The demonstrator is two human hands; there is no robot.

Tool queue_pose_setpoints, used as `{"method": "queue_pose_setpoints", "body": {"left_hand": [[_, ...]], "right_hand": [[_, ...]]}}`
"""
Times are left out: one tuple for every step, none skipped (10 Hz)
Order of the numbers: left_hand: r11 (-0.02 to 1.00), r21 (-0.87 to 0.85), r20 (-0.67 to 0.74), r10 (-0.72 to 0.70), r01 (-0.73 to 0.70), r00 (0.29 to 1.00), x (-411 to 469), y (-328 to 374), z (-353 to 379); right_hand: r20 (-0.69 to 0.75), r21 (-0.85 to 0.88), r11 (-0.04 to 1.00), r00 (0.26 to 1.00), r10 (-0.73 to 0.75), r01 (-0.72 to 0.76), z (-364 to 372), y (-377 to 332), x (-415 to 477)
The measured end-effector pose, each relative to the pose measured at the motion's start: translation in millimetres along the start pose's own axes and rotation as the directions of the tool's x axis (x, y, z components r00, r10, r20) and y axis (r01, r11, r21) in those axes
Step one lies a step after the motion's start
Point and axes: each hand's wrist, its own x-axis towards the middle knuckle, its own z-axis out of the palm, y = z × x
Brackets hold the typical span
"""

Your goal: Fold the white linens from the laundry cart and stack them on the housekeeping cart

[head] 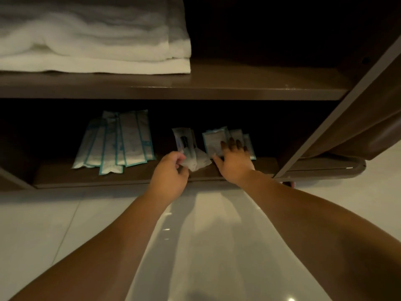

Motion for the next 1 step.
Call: {"method": "queue_pose_setpoints", "body": {"left_hand": [[0.997, -0.029, -0.01, -0.077, 0.077, 0.997, -27.5, 6.1, -16.1]], "right_hand": [[0.052, 0.108, 0.993, 0.997, -0.058, 0.052, -18.1, -16.3, -43.2]]}}
